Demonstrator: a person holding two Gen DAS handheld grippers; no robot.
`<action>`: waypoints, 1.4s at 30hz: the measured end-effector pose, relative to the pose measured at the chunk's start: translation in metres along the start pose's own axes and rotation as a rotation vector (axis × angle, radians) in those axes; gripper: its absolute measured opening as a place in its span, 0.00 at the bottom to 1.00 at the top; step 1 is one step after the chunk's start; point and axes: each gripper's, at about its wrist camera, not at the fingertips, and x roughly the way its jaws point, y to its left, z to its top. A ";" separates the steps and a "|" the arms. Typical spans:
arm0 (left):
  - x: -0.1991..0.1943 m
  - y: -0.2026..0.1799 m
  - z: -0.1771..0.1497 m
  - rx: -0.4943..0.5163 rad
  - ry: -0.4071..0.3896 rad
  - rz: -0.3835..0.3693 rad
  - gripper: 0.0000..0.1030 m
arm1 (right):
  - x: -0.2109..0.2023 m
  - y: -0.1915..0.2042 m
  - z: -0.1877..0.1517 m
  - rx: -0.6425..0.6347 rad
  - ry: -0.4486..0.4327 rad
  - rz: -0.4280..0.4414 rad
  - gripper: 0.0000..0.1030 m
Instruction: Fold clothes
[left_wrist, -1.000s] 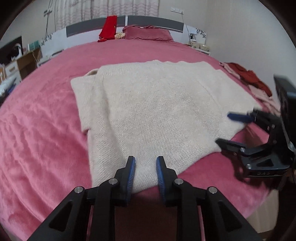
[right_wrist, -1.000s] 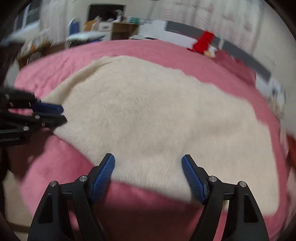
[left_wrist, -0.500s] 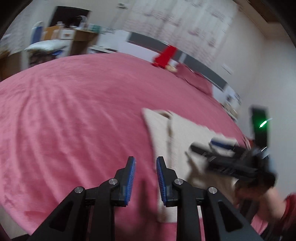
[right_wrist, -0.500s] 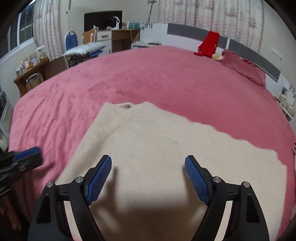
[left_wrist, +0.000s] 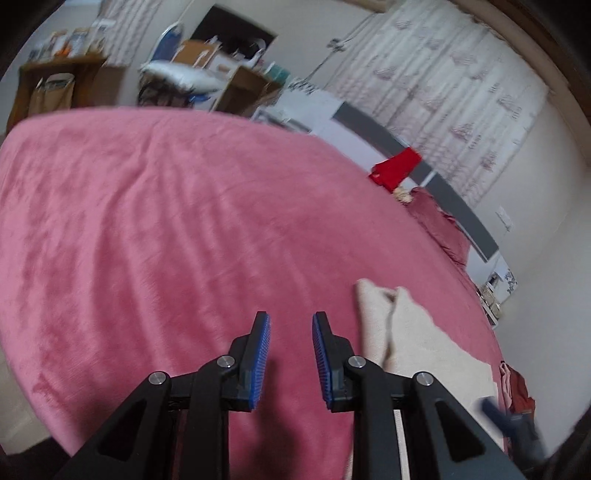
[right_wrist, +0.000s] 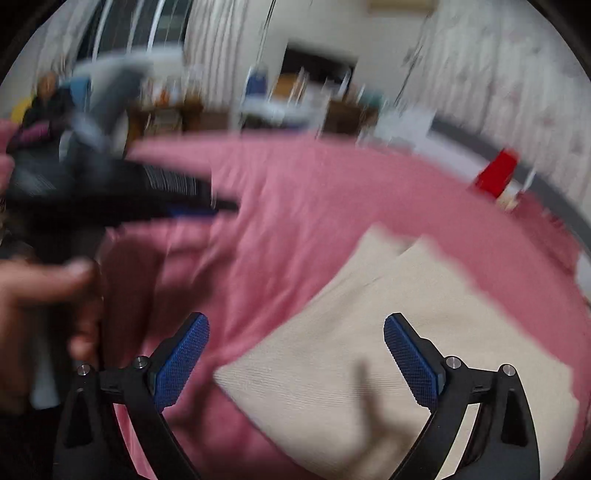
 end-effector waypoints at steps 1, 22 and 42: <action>0.001 -0.012 -0.001 0.035 -0.008 -0.030 0.22 | -0.017 -0.012 -0.003 0.025 -0.042 -0.029 0.94; 0.064 -0.134 -0.082 0.655 0.193 -0.009 0.23 | -0.080 -0.203 -0.103 0.273 0.061 -0.201 0.96; 0.068 -0.119 -0.080 0.568 0.184 -0.024 0.24 | -0.096 -0.415 -0.213 0.645 0.203 -0.300 0.97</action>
